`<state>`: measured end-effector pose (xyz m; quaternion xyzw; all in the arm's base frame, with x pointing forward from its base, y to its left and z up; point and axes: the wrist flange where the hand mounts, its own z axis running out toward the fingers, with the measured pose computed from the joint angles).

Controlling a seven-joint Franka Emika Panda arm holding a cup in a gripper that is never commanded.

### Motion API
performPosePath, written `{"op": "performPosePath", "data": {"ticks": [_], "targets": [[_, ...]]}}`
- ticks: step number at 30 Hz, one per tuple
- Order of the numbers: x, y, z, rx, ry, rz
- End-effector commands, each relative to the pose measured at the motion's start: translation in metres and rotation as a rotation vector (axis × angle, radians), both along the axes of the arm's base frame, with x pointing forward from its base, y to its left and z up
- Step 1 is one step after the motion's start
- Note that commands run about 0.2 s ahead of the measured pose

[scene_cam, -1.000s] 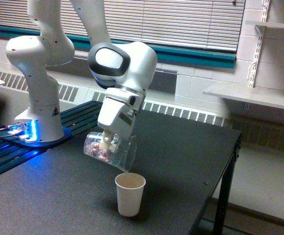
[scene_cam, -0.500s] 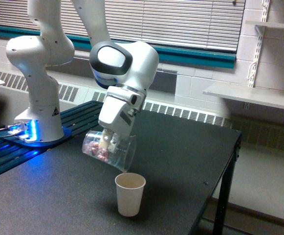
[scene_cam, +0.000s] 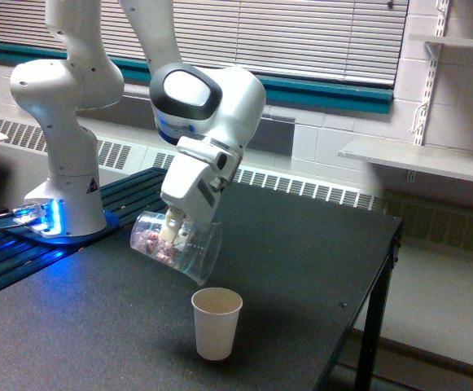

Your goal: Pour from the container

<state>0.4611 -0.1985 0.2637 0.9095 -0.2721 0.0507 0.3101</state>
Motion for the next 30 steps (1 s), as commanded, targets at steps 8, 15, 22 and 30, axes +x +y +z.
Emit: {"op": "performPosePath", "data": {"ticks": [8,15,22,30], "targets": [[0.007,0.011,-0.006,-0.046,0.055,0.056],[0.006,0.012,-0.011,-0.053,0.075,0.061],[0.009,0.012,-0.010,-0.059,0.076,0.066],[0.010,0.015,-0.012,-0.062,0.087,0.077]]}}
